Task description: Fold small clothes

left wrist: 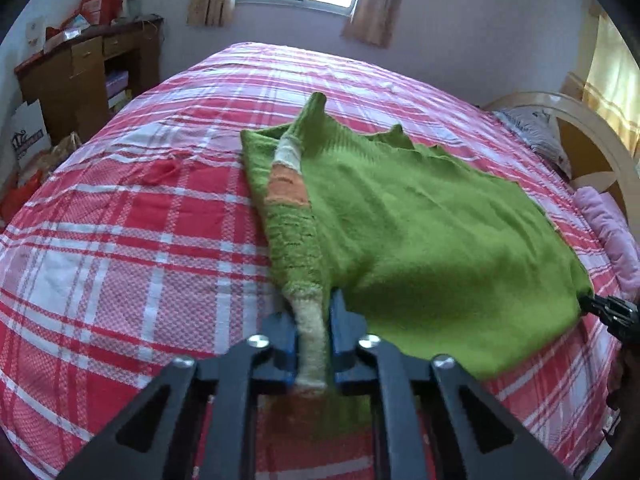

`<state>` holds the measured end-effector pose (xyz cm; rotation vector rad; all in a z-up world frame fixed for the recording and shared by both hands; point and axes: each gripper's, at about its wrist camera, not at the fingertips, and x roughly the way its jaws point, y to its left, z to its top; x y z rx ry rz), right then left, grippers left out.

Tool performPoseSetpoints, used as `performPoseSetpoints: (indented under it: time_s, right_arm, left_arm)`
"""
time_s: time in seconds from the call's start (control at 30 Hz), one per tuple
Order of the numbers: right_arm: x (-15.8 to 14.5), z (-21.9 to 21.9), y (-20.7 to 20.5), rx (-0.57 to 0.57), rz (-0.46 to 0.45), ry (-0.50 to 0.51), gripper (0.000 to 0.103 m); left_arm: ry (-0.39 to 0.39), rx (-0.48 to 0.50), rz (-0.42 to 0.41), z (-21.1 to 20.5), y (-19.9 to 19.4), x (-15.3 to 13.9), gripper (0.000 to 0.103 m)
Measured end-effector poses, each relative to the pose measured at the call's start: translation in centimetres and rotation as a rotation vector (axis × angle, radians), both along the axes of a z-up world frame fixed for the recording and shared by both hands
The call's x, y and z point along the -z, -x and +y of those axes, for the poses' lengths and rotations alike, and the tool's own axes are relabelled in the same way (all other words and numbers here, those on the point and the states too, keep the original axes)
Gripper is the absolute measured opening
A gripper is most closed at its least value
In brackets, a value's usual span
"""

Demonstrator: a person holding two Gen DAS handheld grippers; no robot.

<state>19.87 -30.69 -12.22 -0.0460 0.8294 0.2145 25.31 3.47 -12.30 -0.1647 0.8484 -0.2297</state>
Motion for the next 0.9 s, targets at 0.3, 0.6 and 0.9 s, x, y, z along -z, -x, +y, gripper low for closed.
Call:
performPoseSetpoints:
  time_s: [0.3, 0.6, 0.9]
  right_arm:
    - [-0.1, 0.3, 0.8, -0.101, 0.036, 0.271, 0.005]
    - [0.2, 0.0, 2.3, -0.061, 0.035, 0.361, 0.009]
    - [-5.5, 3.0, -1.2, -0.053, -0.079, 0.128, 0.054]
  left_arm:
    - [-0.015, 0.011, 0.017, 0.1, 0.3, 0.2, 0.012]
    - [-0.089, -0.039, -0.007, 0.9, 1.4, -0.9, 0.050]
    - [-0.253, -0.099, -0.077, -1.5, -1.7, -2.5, 0.074]
